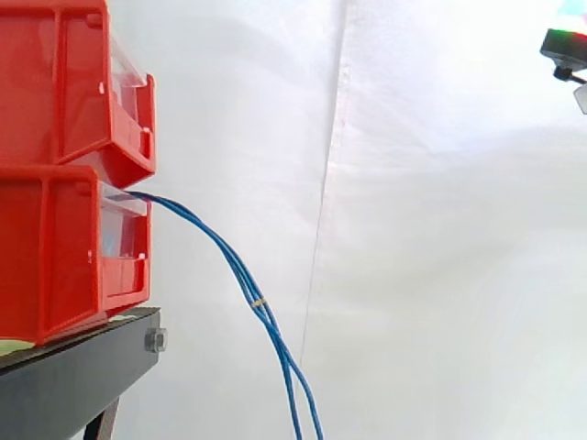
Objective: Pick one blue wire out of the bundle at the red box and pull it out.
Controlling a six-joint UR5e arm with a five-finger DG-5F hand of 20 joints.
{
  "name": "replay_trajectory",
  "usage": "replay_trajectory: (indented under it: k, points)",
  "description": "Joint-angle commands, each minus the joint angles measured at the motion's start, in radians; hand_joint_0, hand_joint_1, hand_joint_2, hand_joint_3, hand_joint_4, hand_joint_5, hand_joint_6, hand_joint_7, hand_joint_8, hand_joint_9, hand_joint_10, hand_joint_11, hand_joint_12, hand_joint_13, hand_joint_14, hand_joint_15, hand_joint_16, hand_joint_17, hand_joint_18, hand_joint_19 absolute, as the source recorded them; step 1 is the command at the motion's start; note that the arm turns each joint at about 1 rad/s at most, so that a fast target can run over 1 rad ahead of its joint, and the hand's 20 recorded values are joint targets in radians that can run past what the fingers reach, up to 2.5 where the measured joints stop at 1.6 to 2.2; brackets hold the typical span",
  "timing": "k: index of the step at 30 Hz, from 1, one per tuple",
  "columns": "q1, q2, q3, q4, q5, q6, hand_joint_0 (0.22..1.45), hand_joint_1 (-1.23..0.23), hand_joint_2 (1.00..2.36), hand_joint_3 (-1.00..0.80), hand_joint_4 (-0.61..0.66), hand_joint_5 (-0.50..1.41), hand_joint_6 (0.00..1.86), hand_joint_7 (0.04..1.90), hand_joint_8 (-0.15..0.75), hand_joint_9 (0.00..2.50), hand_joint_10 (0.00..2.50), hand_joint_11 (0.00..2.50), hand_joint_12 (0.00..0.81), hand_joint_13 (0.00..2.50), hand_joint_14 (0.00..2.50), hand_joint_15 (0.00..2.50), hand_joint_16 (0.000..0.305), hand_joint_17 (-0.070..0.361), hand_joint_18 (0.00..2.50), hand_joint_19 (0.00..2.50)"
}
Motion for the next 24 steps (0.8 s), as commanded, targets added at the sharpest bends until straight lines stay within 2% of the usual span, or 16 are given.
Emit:
replay_trajectory:
  k: [1,3,6,9,12,13,15,18,19,20,22,24]
  points:
    - [0.006,-0.001,-0.001,0.0,0.001,-0.016,0.48,-0.55,1.0,-0.5,0.32,-0.16,0.5,0.77,0.274,0.74,0.0,0.11,0.347,0.4,0.0,0.1,0.051,0.116,0.12,0.19]
    - [0.008,-0.001,-0.001,0.0,0.001,-0.025,0.46,-0.55,1.0,-0.5,0.34,-0.15,0.5,0.79,0.279,0.69,0.0,0.1,0.37,0.32,0.0,0.07,0.054,0.122,0.01,0.16]
    - [0.011,-0.021,-0.001,-0.001,0.004,-0.051,0.42,-0.55,1.0,-0.5,0.36,-0.14,0.5,0.79,0.29,0.62,0.0,0.02,0.393,0.21,0.0,0.03,0.059,0.132,0.0,0.1]
    - [0.014,-0.069,-0.001,0.003,0.006,-0.057,0.4,-0.56,1.0,-0.5,0.38,-0.13,0.5,0.76,0.293,0.56,0.0,0.0,0.401,0.17,0.0,0.03,0.061,0.138,0.0,0.07]
    - [0.015,-0.089,-0.001,0.005,0.006,-0.059,0.39,-0.57,1.0,-0.5,0.38,-0.13,0.5,0.73,0.293,0.53,0.0,0.0,0.408,0.15,0.0,0.01,0.063,0.141,0.0,0.06]
    - [0.018,-0.113,0.0,0.009,0.006,-0.057,0.39,-0.57,1.0,-0.5,0.38,-0.13,0.5,0.72,0.291,0.52,0.0,0.0,0.408,0.14,0.0,0.01,0.062,0.141,0.0,0.06]
    - [0.02,-0.129,0.0,0.017,0.007,-0.051,0.39,-0.57,1.0,-0.5,0.38,-0.12,0.5,0.7,0.289,0.49,0.0,0.0,0.41,0.13,0.0,0.01,0.064,0.144,0.0,0.06]
    - [0.021,-0.169,0.0,0.069,0.007,-0.054,0.38,-0.54,1.0,-0.5,0.36,-0.13,0.5,0.69,0.282,0.44,0.0,0.0,0.409,0.07,0.0,0.03,0.064,0.144,0.0,0.09]
    - [0.023,-0.17,-0.001,0.082,0.007,-0.056,0.38,-0.54,1.0,-0.5,0.36,-0.13,0.5,0.7,0.281,0.43,0.0,0.0,0.407,0.06,0.0,0.02,0.064,0.144,0.0,0.08]
    - [0.024,-0.178,-0.001,0.118,0.015,-0.06,0.38,-0.54,1.0,-0.5,0.35,-0.13,0.5,0.69,0.279,0.42,0.0,0.0,0.41,0.05,0.0,0.02,0.064,0.144,0.0,0.08]
    - [0.026,-0.185,0.0,0.144,0.027,-0.062,0.38,-0.54,1.0,-0.5,0.34,-0.13,0.5,0.69,0.279,0.4,0.0,0.0,0.409,0.03,0.0,0.03,0.065,0.145,0.0,0.07]
    - [0.031,-0.189,-0.001,0.181,0.059,-0.065,0.38,-0.54,1.0,-0.5,0.33,-0.13,0.5,0.69,0.277,0.39,0.0,0.0,0.412,0.02,0.0,0.02,0.065,0.146,0.0,0.07]
